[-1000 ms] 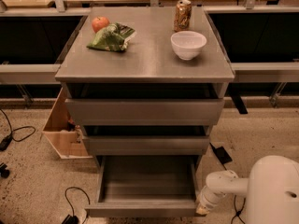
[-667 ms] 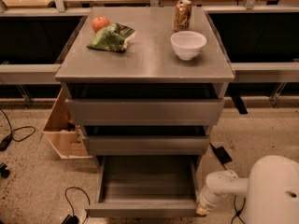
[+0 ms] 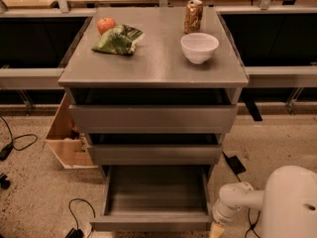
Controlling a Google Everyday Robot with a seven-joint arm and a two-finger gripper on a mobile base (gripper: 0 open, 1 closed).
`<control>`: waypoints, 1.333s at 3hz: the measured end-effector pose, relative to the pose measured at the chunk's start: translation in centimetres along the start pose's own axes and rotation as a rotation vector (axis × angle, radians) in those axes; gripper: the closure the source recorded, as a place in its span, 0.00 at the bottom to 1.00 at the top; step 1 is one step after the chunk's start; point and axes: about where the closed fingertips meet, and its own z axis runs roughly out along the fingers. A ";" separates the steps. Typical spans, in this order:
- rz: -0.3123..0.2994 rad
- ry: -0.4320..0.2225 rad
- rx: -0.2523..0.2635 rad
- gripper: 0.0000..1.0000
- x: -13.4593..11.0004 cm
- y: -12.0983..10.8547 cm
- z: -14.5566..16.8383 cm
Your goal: Open bottom drawer
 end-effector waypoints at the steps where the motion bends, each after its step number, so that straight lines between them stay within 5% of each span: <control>1: -0.012 -0.001 0.011 0.00 -0.4 0.3 -0.4; 2: -0.061 0.004 0.019 0.00 -2.2 0.9 -0.7; 4: -0.179 0.079 -0.049 0.00 -6.6 2.4 3.4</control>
Offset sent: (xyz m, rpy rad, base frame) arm 0.0028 0.0433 0.0221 -0.0106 -0.0515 0.1180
